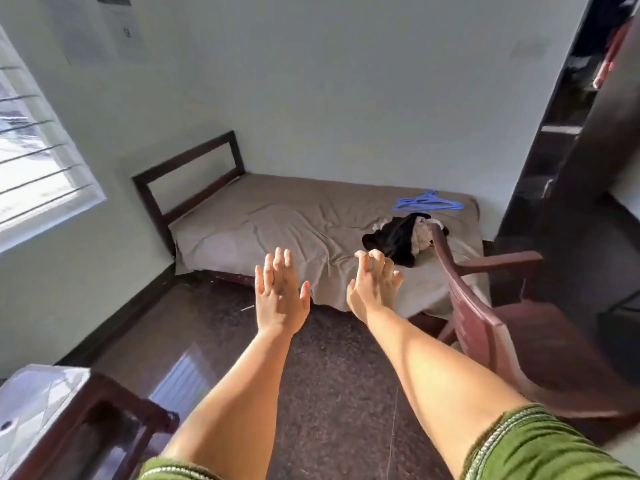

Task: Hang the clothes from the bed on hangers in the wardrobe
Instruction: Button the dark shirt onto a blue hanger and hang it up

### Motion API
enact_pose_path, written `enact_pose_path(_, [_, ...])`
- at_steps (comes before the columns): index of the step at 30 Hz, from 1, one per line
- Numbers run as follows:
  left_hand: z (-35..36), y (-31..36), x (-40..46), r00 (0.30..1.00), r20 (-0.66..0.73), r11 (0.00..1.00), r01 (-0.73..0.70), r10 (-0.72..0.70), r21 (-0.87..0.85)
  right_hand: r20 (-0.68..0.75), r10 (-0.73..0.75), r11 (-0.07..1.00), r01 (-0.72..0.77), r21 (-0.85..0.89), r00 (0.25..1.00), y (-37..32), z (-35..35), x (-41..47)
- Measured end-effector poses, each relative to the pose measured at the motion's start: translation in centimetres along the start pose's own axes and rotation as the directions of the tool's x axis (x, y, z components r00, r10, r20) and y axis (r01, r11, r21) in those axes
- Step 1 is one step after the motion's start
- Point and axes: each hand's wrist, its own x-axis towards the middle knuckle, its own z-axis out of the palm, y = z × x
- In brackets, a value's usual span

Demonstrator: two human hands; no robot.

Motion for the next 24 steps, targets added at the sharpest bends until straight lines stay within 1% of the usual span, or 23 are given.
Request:
enact_pose_path(2, [3.0,0.4,3.0,0.999,0.042,1.000,-0.027,0.027,-0.001,0.021,0.030,0.999,-0.029,-0.030,0.999,1.5,2.4,3.4])
enact_pose_path(4, [5.9,1.1,6.5,0.997,0.052,0.998,-0.062,0.062,-0.008,0.048,0.040,0.998,-0.037,-0.060,0.998,3.0,4.6,7.2])
enact_pose_path(8, [11.5,3.3,13.4,0.976,0.080,0.978,-0.201,0.204,-0.052,0.186,0.013,0.999,-0.007,-0.032,0.982,5.4,8.8,14.8])
enact_pose_path(10, [13.4,4.7,17.1,0.966,0.124,0.973,-0.218,0.226,-0.079,0.231,0.016,0.999,-0.006,-0.047,0.973,6.3,10.1,18.4])
enact_pose_path(12, [15.3,6.1,20.8,0.968,0.141,0.976,-0.195,0.208,-0.096,0.235,0.001,0.996,0.019,-0.084,0.972,7.0,11.1,22.1])
enact_pose_path(14, [17.6,7.4,23.6,0.975,0.162,0.984,-0.138,0.155,-0.111,0.260,-0.006,0.994,0.034,-0.102,0.966,7.7,12.1,25.7])
enact_pose_path(17, [21.3,8.1,26.7,0.975,0.186,0.985,-0.097,0.123,-0.146,0.292,0.040,0.997,-0.017,-0.082,0.956,8.7,14.5,30.0])
enact_pose_path(20, [25.7,7.6,30.4,0.969,0.227,0.989,-0.066,0.095,-0.133,0.334,0.068,0.996,-0.043,-0.084,0.940,9.7,17.9,33.8])
enact_pose_path(24, [31.7,7.4,36.8,0.933,0.352,0.991,-0.027,0.071,-0.128,0.439,0.068,0.988,0.001,-0.156,0.896,11.3,23.5,39.7])
